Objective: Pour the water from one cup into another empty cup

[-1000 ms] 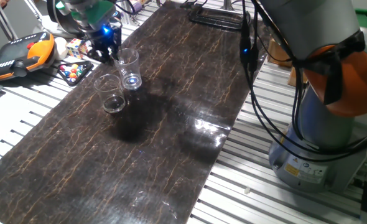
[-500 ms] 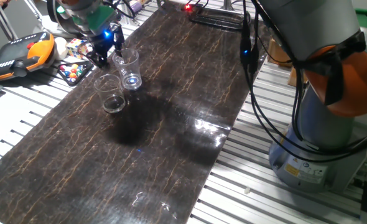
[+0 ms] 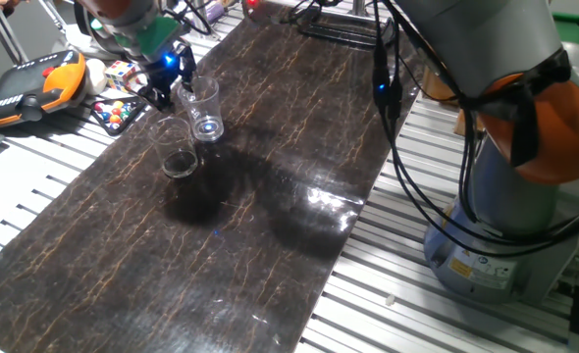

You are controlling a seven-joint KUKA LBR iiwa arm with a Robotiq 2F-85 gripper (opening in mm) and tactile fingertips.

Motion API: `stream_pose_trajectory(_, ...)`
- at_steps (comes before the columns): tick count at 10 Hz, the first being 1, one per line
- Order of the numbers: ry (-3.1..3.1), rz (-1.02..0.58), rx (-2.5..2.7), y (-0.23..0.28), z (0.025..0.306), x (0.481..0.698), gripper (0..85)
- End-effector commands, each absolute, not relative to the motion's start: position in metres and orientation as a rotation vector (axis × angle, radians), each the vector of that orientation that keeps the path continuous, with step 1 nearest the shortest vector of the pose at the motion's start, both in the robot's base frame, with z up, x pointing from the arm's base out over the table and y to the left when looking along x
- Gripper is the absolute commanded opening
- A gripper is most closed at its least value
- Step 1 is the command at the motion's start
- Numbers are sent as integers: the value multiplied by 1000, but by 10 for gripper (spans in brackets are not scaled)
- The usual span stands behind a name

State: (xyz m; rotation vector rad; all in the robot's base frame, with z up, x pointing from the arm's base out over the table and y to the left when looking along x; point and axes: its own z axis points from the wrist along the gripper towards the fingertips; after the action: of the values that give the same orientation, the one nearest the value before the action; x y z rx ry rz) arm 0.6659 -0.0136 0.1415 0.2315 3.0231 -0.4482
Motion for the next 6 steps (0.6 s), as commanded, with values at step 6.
stream_pose_trajectory(6,3028,-462,253,-23,130,665,527)
